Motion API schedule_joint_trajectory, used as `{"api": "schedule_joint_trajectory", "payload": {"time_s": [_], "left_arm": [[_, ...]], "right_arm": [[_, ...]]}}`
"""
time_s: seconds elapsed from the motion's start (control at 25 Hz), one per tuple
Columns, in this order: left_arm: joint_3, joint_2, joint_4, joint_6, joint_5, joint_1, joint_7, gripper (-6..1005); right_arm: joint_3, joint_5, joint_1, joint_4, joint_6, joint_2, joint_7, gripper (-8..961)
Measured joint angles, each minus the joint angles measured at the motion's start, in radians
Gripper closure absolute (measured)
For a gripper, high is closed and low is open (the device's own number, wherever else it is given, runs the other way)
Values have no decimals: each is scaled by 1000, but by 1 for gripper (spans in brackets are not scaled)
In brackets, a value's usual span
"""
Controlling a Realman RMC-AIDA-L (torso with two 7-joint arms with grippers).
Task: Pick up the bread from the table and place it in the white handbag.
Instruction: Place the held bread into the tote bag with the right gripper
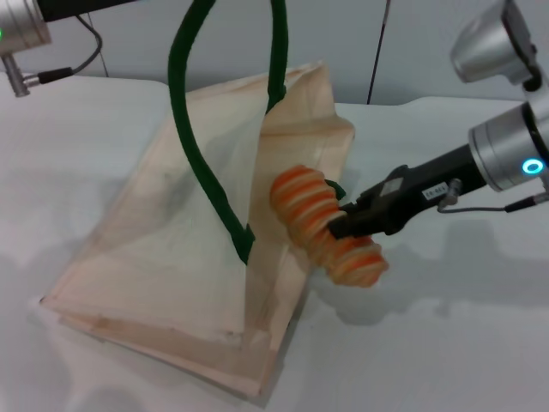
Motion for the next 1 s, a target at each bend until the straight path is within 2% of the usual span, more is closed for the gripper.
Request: {"api": "schedule_joint_trajectory", "payload": {"time_s": [0.44, 0.68, 1.0], "left_arm": [[0, -21, 5, 0, 15, -46, 4, 930], [0, -25, 11, -1, 15, -54, 6, 931], [0, -26, 11, -2, 14, -55, 8, 933]], "right_arm": [[-101, 112, 112, 119, -158, 10, -30, 724], [-174, 249, 128, 161, -225, 11, -64, 756], [-183, 331, 128, 219, -301, 17, -114, 757]]}}
